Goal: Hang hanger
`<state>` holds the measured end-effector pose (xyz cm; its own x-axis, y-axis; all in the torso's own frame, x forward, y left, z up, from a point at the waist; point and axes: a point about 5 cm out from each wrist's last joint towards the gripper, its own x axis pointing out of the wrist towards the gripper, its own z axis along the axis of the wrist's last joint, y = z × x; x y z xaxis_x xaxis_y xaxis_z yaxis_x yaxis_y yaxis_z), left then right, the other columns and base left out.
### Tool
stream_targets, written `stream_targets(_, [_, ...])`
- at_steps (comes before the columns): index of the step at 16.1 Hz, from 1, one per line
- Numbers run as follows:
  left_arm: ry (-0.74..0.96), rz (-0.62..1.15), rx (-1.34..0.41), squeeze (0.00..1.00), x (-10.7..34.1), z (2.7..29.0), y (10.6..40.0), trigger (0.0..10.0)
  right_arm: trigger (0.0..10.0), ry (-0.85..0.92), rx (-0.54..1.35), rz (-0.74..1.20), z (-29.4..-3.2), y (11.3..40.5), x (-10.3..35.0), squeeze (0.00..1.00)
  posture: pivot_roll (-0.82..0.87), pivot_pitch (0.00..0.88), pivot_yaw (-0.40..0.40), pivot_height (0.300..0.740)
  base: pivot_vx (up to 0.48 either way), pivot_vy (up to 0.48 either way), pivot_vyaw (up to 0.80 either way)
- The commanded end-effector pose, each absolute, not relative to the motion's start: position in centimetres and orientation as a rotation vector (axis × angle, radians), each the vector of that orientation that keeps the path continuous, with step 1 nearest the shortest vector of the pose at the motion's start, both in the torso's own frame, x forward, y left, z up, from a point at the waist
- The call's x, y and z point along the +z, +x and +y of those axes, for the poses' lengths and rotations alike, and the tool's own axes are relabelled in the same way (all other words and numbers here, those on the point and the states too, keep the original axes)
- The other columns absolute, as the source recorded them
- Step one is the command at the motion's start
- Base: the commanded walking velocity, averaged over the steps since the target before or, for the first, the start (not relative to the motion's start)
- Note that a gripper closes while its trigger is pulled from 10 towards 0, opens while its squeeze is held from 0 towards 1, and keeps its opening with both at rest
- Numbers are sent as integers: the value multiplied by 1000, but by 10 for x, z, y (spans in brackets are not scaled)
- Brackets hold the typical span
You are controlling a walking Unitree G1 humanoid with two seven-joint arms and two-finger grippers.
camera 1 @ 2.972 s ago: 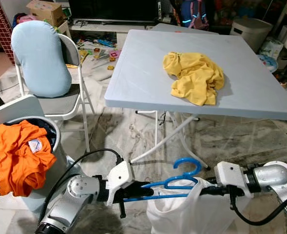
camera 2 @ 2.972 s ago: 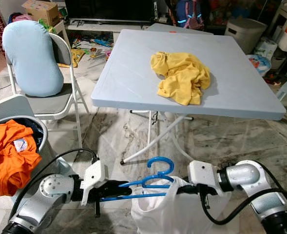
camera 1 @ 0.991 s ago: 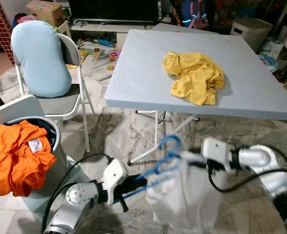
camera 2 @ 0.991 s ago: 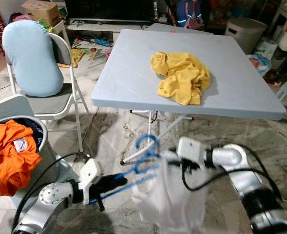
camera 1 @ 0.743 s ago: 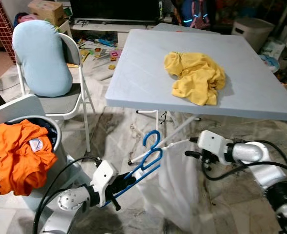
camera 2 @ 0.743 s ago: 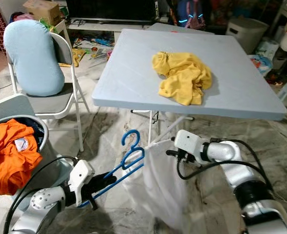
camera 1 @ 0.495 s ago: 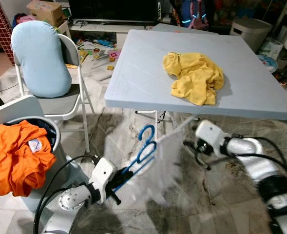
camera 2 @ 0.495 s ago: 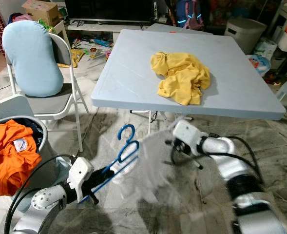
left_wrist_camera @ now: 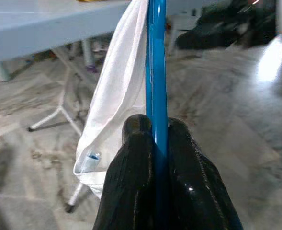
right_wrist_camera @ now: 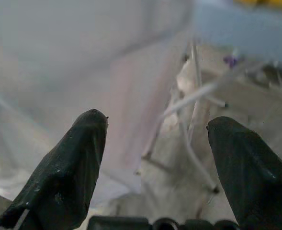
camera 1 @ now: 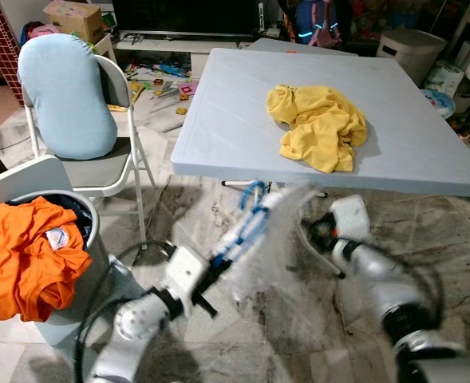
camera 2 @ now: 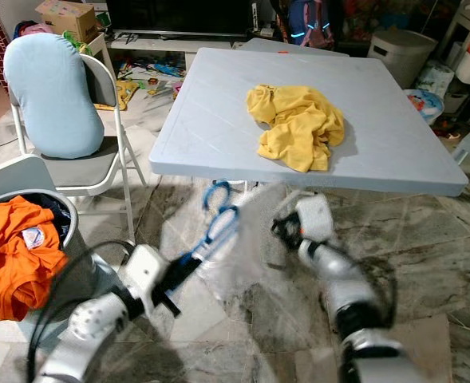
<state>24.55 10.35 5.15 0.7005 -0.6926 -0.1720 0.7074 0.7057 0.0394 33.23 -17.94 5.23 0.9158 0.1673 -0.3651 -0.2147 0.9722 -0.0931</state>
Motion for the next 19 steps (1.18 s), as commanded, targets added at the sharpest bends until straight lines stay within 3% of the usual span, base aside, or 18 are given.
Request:
stream_targets(1, [103,83,-811,0,62,97,246,0,10000,-107,167,349,-177,333,52,0,67,19,-29,740,0,0,0])
stream_targets(3, [97,79,-834,0,63,93,247,0,10000,24,252,252,-162,335,62,0,69,21,-28,740,0,0,0])
stream_targets(7, [97,48,-899,0,72,91,249,0,10000,-125,341,263,-163,333,61,0,67,22,-27,740,0,0,0])
stream_targets(10, [107,39,-931,0,77,98,248,0,10000,-119,330,260,-170,333,62,0,65,25,-24,740,0,0,0])
stream_targets(12, [114,47,-942,0,77,103,248,0,0,-128,325,261,-173,333,62,0,67,26,-23,740,0,0,0])
stream_targets(19, [122,45,-925,0,82,115,254,0,0,-165,250,253,-192,338,68,0,66,27,-23,740,0,0,0])
